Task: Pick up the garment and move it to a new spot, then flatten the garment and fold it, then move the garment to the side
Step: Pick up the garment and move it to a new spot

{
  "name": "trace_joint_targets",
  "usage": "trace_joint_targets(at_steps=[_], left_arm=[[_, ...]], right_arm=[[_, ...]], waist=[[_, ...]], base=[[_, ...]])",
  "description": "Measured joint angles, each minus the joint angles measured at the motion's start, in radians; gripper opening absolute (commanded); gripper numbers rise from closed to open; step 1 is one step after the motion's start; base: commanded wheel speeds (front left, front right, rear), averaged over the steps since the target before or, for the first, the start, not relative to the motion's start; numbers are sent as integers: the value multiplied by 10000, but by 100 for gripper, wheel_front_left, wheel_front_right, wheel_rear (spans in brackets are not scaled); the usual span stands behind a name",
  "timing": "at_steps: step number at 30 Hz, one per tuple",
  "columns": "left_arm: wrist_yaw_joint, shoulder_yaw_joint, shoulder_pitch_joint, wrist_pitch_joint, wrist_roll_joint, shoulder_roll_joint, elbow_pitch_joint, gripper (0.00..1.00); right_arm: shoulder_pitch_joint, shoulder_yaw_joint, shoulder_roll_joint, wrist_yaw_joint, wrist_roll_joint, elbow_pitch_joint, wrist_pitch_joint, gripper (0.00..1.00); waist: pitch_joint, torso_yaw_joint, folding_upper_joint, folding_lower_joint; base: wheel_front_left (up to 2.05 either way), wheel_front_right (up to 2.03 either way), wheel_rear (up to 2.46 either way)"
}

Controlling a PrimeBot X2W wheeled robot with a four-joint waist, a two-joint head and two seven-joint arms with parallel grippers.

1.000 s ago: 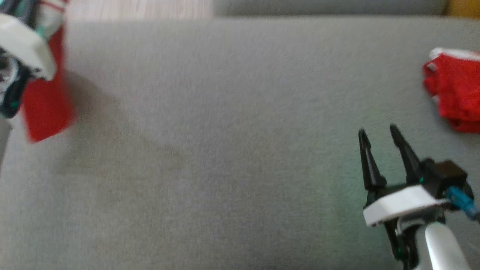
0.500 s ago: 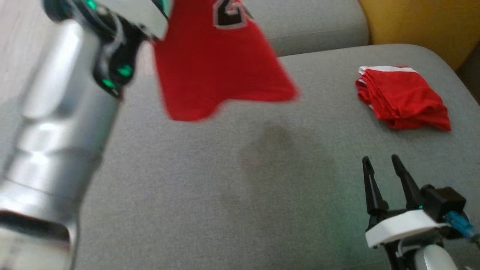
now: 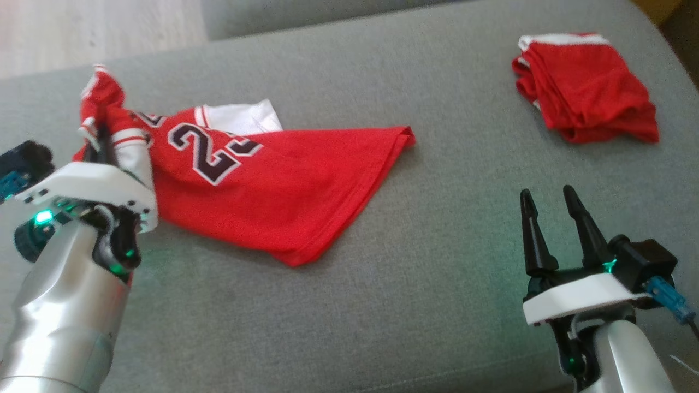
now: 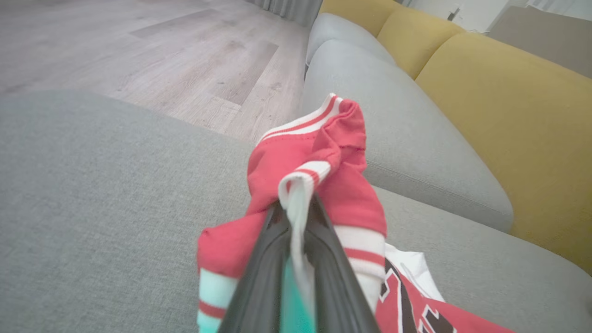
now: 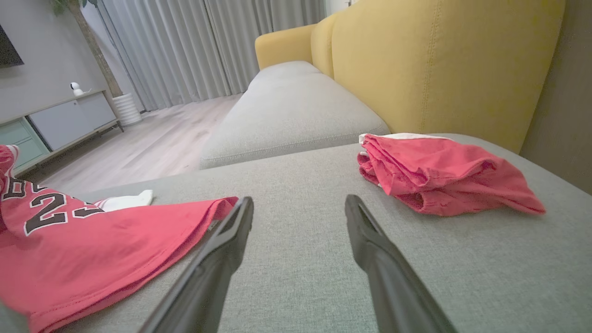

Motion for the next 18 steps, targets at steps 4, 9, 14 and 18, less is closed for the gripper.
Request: trace_joint_targets(at_steps=[4,9,14,18], left_arm=[[-253,182,-37,-380,-82,42,587,32],[-571,113,-83,-978,33,27,965,100],[-915,-711,-53,-1615,989,-337,869,100],[-895,-966,408,-1864,1701,-408,228,100]], right_arm=[[-88,8,0,0,0,171,-75,100],[-88,0,0,0,-4,320,-88,100],[-63,-109,0,0,-142,418,-127,100],[-18,-263,0,0,-316,433,-82,100]], waist=[[457,-166,0,1],[464,-84,0,-1],[14,367,0,-2],[-473,684,0,-3]], base=[[0,0,0],[0,0,0],[0,0,0],[0,0,0]])
